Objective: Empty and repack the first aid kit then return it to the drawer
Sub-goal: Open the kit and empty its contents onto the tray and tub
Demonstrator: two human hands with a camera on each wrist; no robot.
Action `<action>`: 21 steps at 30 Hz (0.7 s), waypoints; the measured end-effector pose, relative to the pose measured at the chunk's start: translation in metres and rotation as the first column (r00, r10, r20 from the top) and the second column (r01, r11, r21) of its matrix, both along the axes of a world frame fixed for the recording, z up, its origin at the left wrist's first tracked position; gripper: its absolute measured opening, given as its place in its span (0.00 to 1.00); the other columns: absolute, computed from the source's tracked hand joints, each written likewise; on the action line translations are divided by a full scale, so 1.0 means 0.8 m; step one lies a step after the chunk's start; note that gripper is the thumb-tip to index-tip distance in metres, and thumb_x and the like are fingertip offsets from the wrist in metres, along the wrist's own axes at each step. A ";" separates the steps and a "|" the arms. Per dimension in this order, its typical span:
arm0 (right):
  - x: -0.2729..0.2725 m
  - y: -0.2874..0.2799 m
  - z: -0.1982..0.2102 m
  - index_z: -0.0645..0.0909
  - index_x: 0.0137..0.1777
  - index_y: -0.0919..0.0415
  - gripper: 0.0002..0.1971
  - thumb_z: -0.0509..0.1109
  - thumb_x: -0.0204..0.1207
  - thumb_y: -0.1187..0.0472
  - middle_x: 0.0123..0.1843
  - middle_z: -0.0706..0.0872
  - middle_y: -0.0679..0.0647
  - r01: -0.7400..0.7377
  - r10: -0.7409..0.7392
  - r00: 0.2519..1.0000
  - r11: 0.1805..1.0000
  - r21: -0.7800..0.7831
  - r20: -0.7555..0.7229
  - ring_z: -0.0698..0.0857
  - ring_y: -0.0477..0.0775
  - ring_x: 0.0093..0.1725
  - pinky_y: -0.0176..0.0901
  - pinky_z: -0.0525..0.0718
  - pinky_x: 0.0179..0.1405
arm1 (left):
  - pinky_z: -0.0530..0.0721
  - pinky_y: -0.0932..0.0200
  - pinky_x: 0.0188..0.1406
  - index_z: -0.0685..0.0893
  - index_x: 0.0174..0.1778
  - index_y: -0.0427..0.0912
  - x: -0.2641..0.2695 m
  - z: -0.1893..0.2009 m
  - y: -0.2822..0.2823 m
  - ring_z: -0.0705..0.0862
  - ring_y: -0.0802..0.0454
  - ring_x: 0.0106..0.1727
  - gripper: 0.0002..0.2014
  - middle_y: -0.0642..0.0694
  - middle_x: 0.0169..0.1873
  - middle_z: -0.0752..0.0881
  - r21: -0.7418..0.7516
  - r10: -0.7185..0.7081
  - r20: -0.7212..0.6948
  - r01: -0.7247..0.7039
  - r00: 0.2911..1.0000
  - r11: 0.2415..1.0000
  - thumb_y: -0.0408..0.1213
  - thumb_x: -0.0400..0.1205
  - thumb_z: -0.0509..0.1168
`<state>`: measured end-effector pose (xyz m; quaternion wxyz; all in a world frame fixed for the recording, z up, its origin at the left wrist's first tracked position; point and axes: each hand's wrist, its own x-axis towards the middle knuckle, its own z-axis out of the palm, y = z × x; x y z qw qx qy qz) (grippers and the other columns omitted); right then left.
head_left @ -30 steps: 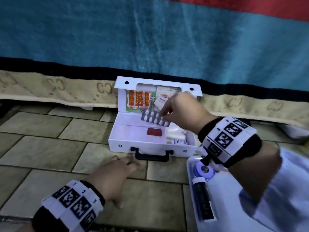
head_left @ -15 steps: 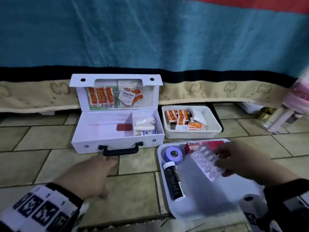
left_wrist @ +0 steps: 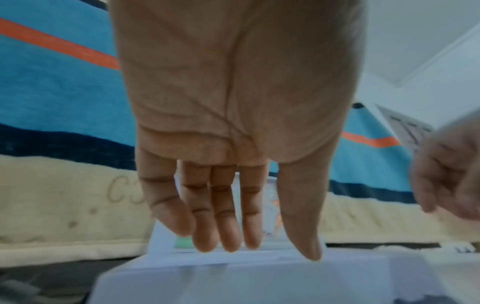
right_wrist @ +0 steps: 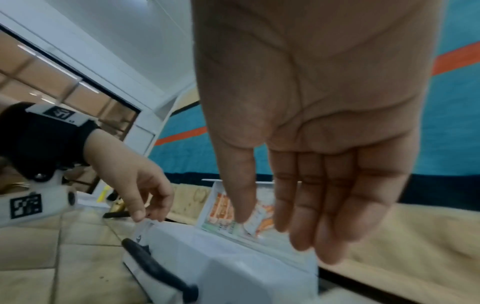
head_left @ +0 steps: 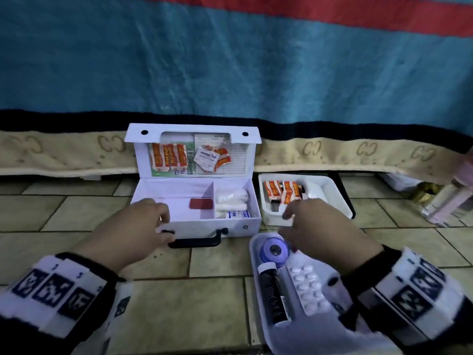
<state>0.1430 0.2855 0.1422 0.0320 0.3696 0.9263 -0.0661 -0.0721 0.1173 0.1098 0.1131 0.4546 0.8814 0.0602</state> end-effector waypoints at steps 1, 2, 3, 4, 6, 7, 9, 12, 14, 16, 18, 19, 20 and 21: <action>-0.025 0.000 0.005 0.82 0.56 0.55 0.12 0.66 0.74 0.54 0.50 0.88 0.54 -0.084 0.084 0.996 0.996 0.014 -0.011 0.86 0.57 0.52 0.47 0.81 0.56 | 0.71 0.61 0.40 0.78 0.49 0.52 -0.010 -0.001 0.002 0.78 0.55 0.47 0.11 0.54 0.45 0.76 -0.012 0.014 -0.023 -0.014 1.000 1.000 0.49 0.76 0.71; -0.052 -0.002 0.009 0.82 0.57 0.55 0.12 0.66 0.75 0.56 0.53 0.86 0.54 -0.164 0.164 0.986 0.986 0.042 -0.008 0.85 0.58 0.53 0.48 0.81 0.55 | 0.73 0.60 0.44 0.79 0.51 0.52 -0.020 -0.002 0.004 0.78 0.54 0.49 0.10 0.53 0.48 0.76 -0.028 0.019 -0.041 -0.020 0.999 0.999 0.47 0.77 0.70; -0.081 -0.004 0.009 0.81 0.58 0.56 0.12 0.65 0.76 0.57 0.56 0.84 0.56 -0.241 0.241 0.970 0.968 0.075 0.017 0.84 0.59 0.55 0.46 0.80 0.50 | 0.75 0.60 0.47 0.81 0.52 0.51 -0.029 -0.005 0.005 0.78 0.53 0.51 0.09 0.52 0.51 0.78 -0.046 0.018 -0.054 -0.020 0.998 0.999 0.46 0.78 0.69; -0.109 -0.005 0.006 0.81 0.59 0.58 0.12 0.64 0.77 0.60 0.57 0.83 0.57 -0.319 0.315 0.948 0.942 0.103 0.055 0.83 0.59 0.55 0.45 0.79 0.46 | 0.77 0.59 0.50 0.82 0.52 0.51 -0.038 -0.008 0.007 0.79 0.53 0.52 0.08 0.51 0.52 0.80 -0.069 0.010 -0.067 -0.014 0.998 0.998 0.44 0.78 0.69; -0.165 -0.010 0.001 0.81 0.58 0.61 0.11 0.63 0.78 0.62 0.56 0.83 0.58 -0.460 0.437 0.884 0.878 0.135 0.167 0.82 0.60 0.50 0.45 0.78 0.41 | 0.80 0.56 0.54 0.85 0.50 0.50 -0.050 -0.014 0.009 0.81 0.52 0.54 0.06 0.50 0.53 0.84 -0.126 -0.001 -0.083 -0.009 0.997 0.992 0.42 0.78 0.69; -0.188 -0.011 -0.005 0.81 0.57 0.63 0.10 0.63 0.80 0.61 0.54 0.83 0.57 -0.510 0.473 0.849 0.850 0.133 0.235 0.81 0.59 0.46 0.46 0.78 0.39 | 0.81 0.56 0.54 0.86 0.50 0.50 -0.053 -0.017 0.010 0.81 0.51 0.55 0.06 0.50 0.52 0.85 -0.149 0.003 -0.083 -0.015 0.997 0.989 0.42 0.78 0.69; -0.223 -0.012 -0.019 0.81 0.54 0.63 0.11 0.63 0.81 0.57 0.47 0.81 0.56 -0.591 0.520 0.774 0.798 0.116 0.362 0.78 0.58 0.40 0.45 0.76 0.34 | 0.80 0.58 0.50 0.87 0.49 0.50 -0.055 -0.020 0.012 0.82 0.49 0.55 0.07 0.49 0.51 0.86 -0.170 0.036 -0.062 -0.046 0.997 0.984 0.41 0.76 0.71; -0.255 0.001 -0.056 0.81 0.47 0.59 0.08 0.63 0.80 0.57 0.44 0.84 0.51 -0.642 0.542 0.726 0.755 0.134 0.423 0.79 0.55 0.33 0.41 0.77 0.29 | 0.77 0.59 0.44 0.87 0.48 0.48 -0.053 -0.023 0.011 0.83 0.46 0.53 0.06 0.46 0.50 0.86 -0.132 0.085 -0.053 -0.091 0.995 0.987 0.38 0.76 0.72; -0.266 0.013 -0.077 0.79 0.39 0.59 0.09 0.63 0.78 0.58 0.35 0.80 0.47 -0.685 0.559 0.682 0.714 0.143 0.472 0.76 0.50 0.27 0.41 0.81 0.31 | 0.76 0.59 0.42 0.87 0.50 0.46 -0.051 -0.026 0.011 0.84 0.44 0.53 0.07 0.44 0.51 0.85 -0.138 0.089 -0.075 -0.098 0.993 0.986 0.36 0.77 0.71; -0.271 0.018 -0.085 0.81 0.47 0.60 0.06 0.64 0.78 0.60 0.46 0.84 0.50 -0.690 0.569 0.663 0.716 0.103 0.486 0.84 0.53 0.41 0.41 0.77 0.37 | 0.76 0.58 0.41 0.87 0.52 0.45 -0.050 -0.028 0.013 0.84 0.43 0.54 0.08 0.43 0.52 0.85 -0.153 0.084 -0.109 -0.100 0.991 0.983 0.34 0.78 0.69; -0.272 0.012 -0.083 0.78 0.57 0.62 0.10 0.65 0.77 0.63 0.59 0.83 0.55 -0.716 0.614 0.640 0.695 0.069 0.461 0.84 0.57 0.53 0.44 0.81 0.44 | 0.76 0.58 0.41 0.87 0.53 0.44 -0.048 -0.028 0.014 0.85 0.43 0.54 0.09 0.42 0.52 0.85 -0.161 0.087 -0.139 -0.109 0.986 0.981 0.32 0.79 0.67; -0.273 0.007 -0.082 0.76 0.60 0.63 0.13 0.65 0.77 0.63 0.60 0.82 0.58 -0.723 0.626 0.632 0.688 0.057 0.458 0.84 0.59 0.55 0.46 0.83 0.48 | 0.77 0.57 0.41 0.87 0.54 0.44 -0.048 -0.029 0.014 0.85 0.43 0.54 0.10 0.42 0.52 0.85 -0.163 0.087 -0.152 -0.112 0.985 0.980 0.32 0.79 0.67; -0.273 0.001 -0.081 0.74 0.63 0.63 0.15 0.65 0.77 0.63 0.62 0.82 0.59 -0.725 0.632 0.622 0.688 0.034 0.462 0.83 0.60 0.57 0.45 0.82 0.49 | 0.77 0.56 0.42 0.87 0.54 0.45 -0.048 -0.029 0.014 0.85 0.43 0.54 0.10 0.42 0.53 0.85 -0.165 0.088 -0.163 -0.115 0.983 0.980 0.32 0.79 0.67; -0.271 -0.006 -0.079 0.73 0.65 0.63 0.15 0.64 0.79 0.63 0.63 0.81 0.60 -0.732 0.644 0.606 0.681 0.012 0.468 0.82 0.61 0.59 0.44 0.80 0.49 | 0.77 0.56 0.42 0.86 0.55 0.45 -0.048 -0.029 0.014 0.85 0.43 0.54 0.10 0.43 0.53 0.85 -0.167 0.091 -0.169 -0.119 0.982 0.979 0.33 0.79 0.67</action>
